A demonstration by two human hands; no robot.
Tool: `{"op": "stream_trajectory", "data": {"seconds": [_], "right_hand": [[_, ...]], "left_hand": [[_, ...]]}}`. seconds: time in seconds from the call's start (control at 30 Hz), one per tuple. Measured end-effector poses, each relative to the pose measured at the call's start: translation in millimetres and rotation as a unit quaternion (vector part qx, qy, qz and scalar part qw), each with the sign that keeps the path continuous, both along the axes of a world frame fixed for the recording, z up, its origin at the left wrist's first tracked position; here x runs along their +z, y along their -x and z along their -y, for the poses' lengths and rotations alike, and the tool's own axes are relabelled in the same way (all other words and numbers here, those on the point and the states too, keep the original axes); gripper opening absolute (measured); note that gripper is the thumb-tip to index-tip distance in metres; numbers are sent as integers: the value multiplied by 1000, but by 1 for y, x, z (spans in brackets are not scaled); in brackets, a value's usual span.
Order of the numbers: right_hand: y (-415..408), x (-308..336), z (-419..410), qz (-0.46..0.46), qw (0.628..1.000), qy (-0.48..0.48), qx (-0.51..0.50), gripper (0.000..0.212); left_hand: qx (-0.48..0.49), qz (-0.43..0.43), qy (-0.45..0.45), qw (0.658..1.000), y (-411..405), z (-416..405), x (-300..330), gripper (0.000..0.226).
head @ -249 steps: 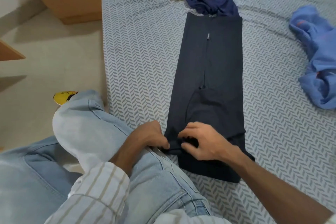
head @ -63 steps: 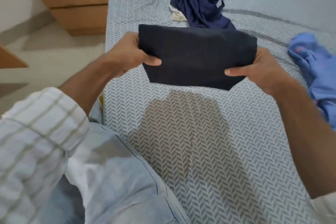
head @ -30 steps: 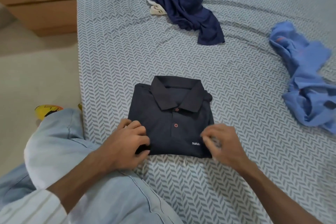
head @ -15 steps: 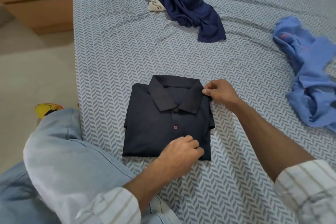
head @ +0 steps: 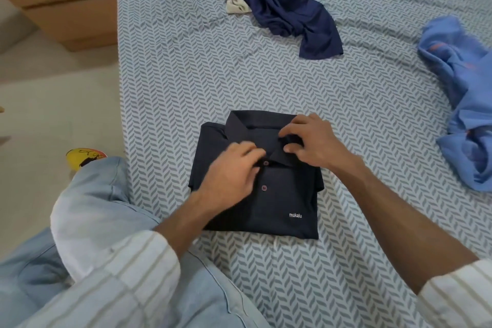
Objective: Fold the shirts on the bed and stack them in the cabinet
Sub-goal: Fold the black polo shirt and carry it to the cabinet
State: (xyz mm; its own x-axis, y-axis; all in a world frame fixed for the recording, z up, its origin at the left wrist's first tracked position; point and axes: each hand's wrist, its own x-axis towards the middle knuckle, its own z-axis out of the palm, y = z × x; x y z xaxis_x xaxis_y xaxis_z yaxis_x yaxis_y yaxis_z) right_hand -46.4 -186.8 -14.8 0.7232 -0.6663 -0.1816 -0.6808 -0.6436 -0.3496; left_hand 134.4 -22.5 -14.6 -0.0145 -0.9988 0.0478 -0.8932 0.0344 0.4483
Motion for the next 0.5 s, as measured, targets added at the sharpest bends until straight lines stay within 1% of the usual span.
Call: {"op": "stream_trajectory", "data": {"seconds": [0.07,0.1,0.17,0.23,0.27,0.33,0.37,0.4,0.47,0.5], "right_hand": [[-7,1,-4,2,1000,-1,-24,30],[-9,1,-7,14,999,-7,-39,31],[-12,0,-15,59,993,-15,-99,41],[-6,-1,-23,108,969,-21,-221,55],[0,-1,-27,120,950,-28,-288,60],[13,-5,-36,100,912,-66,-392,69],[19,-6,-42,78,899,-89,-422,72],[23,-8,-47,60,887,-110,-443,74],[24,-5,-54,43,868,-144,-473,74],[21,-2,-58,41,862,-160,-479,68]], "left_hand": [[37,58,-65,996,-14,12,1,47],[50,58,-80,994,-19,14,0,49],[73,23,-54,996,-25,11,-1,48],[145,-12,1,989,-33,5,-3,45],[203,-24,-1,979,-39,2,-5,45],[309,-10,-76,948,-53,-2,-7,54],[338,-3,-121,933,-59,-4,-7,59],[358,-18,-152,921,-62,-4,-4,63],[396,-105,-202,890,-63,2,7,65],[409,-144,-226,872,-64,6,10,61]]}}
